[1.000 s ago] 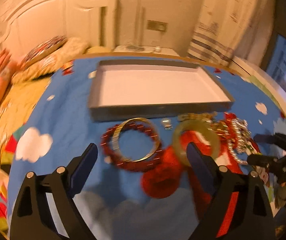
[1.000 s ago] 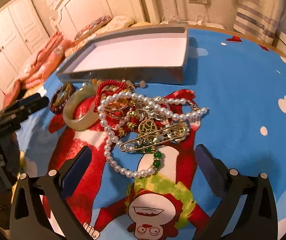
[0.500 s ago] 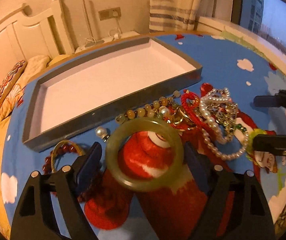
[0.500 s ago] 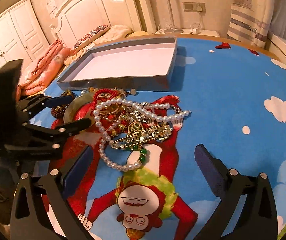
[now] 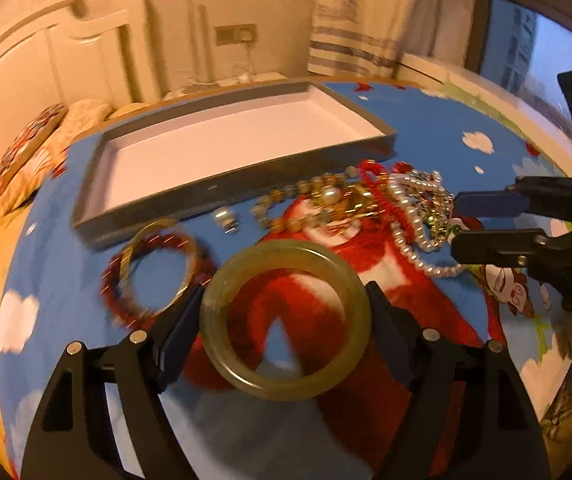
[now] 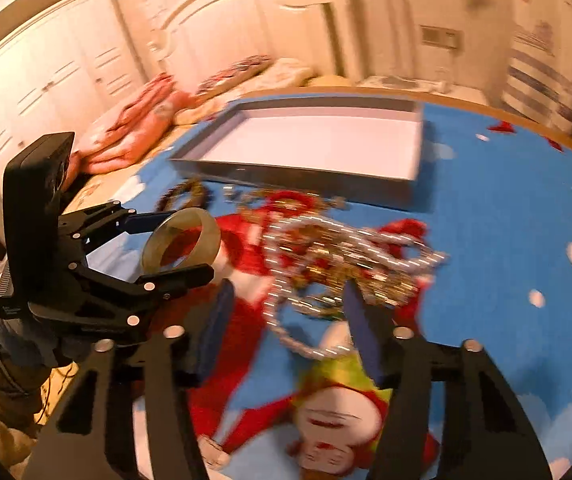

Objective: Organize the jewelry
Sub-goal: 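Grasp the green jade bangle with the left tool while the right tool grasps the pearl necklace, then lift the jade bangle and pearl necklace into the white tray and open both tools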

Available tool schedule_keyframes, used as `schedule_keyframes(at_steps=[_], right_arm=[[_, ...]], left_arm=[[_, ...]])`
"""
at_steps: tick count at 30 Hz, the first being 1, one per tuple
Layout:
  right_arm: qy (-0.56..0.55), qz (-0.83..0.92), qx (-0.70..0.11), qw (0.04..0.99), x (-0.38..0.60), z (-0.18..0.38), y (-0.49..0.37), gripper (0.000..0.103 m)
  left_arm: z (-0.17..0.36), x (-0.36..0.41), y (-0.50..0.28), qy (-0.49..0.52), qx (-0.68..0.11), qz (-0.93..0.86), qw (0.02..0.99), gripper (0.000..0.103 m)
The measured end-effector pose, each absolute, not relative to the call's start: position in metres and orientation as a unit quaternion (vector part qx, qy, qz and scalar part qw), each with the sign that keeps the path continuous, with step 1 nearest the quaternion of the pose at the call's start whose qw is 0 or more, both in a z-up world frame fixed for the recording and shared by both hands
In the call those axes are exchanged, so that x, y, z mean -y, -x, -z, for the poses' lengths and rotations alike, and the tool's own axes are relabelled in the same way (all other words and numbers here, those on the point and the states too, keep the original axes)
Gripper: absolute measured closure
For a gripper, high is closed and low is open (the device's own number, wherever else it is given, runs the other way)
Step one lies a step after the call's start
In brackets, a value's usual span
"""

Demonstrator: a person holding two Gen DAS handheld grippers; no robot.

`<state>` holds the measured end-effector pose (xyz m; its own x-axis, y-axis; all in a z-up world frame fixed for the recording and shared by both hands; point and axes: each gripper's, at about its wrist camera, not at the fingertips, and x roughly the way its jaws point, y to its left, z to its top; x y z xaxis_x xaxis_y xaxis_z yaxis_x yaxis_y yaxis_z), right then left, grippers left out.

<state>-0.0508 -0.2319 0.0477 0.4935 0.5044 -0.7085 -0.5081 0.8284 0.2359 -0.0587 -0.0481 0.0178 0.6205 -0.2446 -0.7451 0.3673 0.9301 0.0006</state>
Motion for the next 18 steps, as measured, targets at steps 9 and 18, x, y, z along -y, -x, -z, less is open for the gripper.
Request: schedule_keyframes(at_steps=[9, 18], right_arm=[[-0.014, -0.303, -0.423, 0.854, 0.221, -0.039, 0.023, 0.079], [-0.051, -0.31, -0.392, 0.864, 0.241, -0.062, 0.03, 0.093]], left_arm=[[-0.026, 0.004, 0.088, -0.03, -0.391, 0.139, 0.909, 0.025], [-0.027, 0.003, 0.094, -0.017, -0.395, 0.143, 0.907, 0.025]])
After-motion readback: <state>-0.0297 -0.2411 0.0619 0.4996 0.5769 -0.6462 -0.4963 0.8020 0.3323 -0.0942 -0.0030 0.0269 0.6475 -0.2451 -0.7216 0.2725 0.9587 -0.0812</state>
